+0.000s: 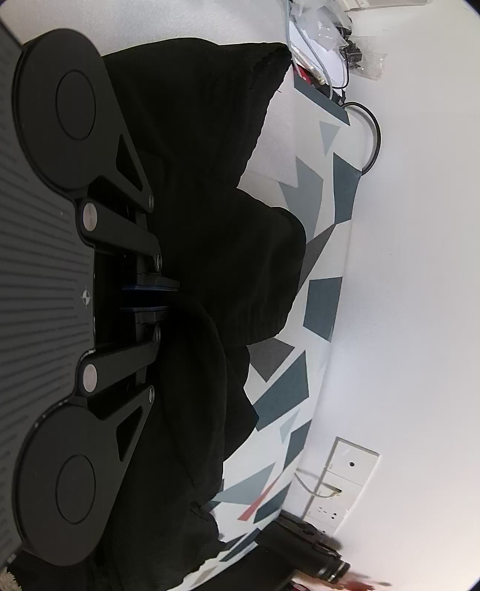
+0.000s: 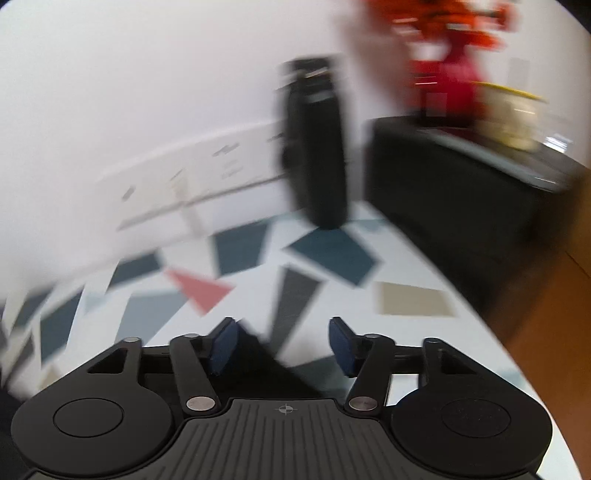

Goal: Fold clothes

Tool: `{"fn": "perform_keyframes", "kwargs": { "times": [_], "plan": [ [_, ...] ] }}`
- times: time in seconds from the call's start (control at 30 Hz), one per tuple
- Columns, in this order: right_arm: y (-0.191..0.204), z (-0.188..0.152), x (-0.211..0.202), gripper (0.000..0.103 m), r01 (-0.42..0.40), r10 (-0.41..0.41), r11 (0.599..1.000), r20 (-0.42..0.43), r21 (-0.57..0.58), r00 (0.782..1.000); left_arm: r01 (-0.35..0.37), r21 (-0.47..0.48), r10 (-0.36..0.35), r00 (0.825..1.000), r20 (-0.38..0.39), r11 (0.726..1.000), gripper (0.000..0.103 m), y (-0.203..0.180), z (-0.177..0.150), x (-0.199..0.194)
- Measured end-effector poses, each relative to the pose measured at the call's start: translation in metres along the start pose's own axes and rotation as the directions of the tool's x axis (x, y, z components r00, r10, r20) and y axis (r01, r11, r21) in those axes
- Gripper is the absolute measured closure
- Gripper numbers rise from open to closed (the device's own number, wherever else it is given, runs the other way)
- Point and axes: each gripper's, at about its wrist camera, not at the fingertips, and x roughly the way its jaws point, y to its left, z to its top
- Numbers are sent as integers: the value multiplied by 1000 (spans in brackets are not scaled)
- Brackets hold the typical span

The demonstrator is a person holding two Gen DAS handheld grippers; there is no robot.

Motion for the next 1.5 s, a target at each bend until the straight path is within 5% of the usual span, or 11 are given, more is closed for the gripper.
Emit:
{"fn": "perform_keyframes", "kwargs": {
  "times": [0.23,0.37,0.47,0.53,0.63,0.97,1.1,1.3,1.5],
  "plan": [
    [33,-13,70,33,-96,56,975,-194,-202,979,-64,21,64,998,-16,998,93,-13,3,4],
    [43,-26,73,30,-102,54,958,-182,-268,982,-90,28,91,996,-25,996,93,-17,4,4],
    [50,-33,71,42,-114,65,944,-163,-310,984,-105,25,106,994,-29,994,93,-20,4,5],
    [53,-34,67,64,-117,73,936,-144,-332,987,-116,22,117,993,-31,993,93,-21,4,5],
    [49,-32,65,82,-141,104,939,-133,-315,986,-130,13,130,991,-30,991,94,-24,4,6],
    [23,-24,55,91,-146,133,973,-80,-181,988,-147,67,147,989,4,987,99,-42,9,-4],
    [14,-16,33,92,-132,137,981,25,-141,990,-114,35,111,990,84,993,100,-47,26,-23],
    [-15,1,20,92,-3,8,1000,179,-29,984,-51,126,27,983,184,991,100,-82,62,-30],
    [-48,-1,33,92,155,-170,983,176,98,969,-5,297,-51,982,181,955,99,-141,100,15]
  ]
}}
